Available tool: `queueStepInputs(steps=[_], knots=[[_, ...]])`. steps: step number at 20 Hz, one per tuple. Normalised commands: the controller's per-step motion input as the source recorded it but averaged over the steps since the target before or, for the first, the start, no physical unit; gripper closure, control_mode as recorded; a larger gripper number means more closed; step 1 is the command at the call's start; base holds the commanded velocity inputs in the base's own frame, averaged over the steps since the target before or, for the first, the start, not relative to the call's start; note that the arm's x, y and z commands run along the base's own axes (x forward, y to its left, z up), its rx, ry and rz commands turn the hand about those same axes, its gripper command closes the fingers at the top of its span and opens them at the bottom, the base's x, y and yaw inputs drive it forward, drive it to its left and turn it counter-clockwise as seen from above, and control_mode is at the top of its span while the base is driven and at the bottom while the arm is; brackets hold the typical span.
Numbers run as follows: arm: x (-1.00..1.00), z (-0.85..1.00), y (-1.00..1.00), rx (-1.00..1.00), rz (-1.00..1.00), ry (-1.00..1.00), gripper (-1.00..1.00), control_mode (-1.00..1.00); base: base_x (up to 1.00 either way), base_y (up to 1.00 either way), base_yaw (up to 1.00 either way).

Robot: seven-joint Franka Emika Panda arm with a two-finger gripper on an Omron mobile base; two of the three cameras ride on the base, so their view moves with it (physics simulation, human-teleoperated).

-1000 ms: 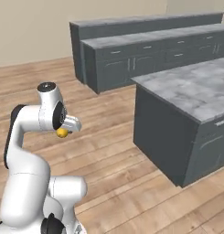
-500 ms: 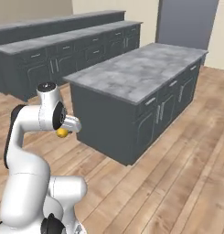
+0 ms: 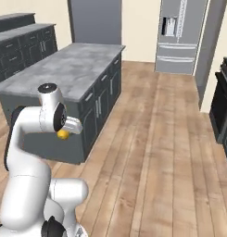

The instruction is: Turn on the sink faucet. Then move the lemon from the counter to the sink. Turn off the sink. Move the vegetable from the sink to the pot next to the stove. Finally move the pot to the rear left burner.

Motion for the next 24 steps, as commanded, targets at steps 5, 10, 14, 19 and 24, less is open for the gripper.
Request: queueStepInputs(steps=[5,10,14,19,24], knots=[[0.0,0.0,0.0,0.0,0.0,0.0,1.0,1.0,0.34,0.01,-0.63],[0.0,0.0,0.0,0.0,0.0,0.0,1.0,1.0,0.7,0.24,-0.55],[0.0,0.0,0.0,0.0,0.0,0.0,1.0,1.0,0.87,0.5,-0.48],[0.0,0.0,0.0,0.0,0.0,0.0,1.0,1.0,0.95,0.42,-0.39],[0.0,0.0,0.0,0.0,0.0,0.0,1.0,1.0,0.89,0.23,-0.37]])
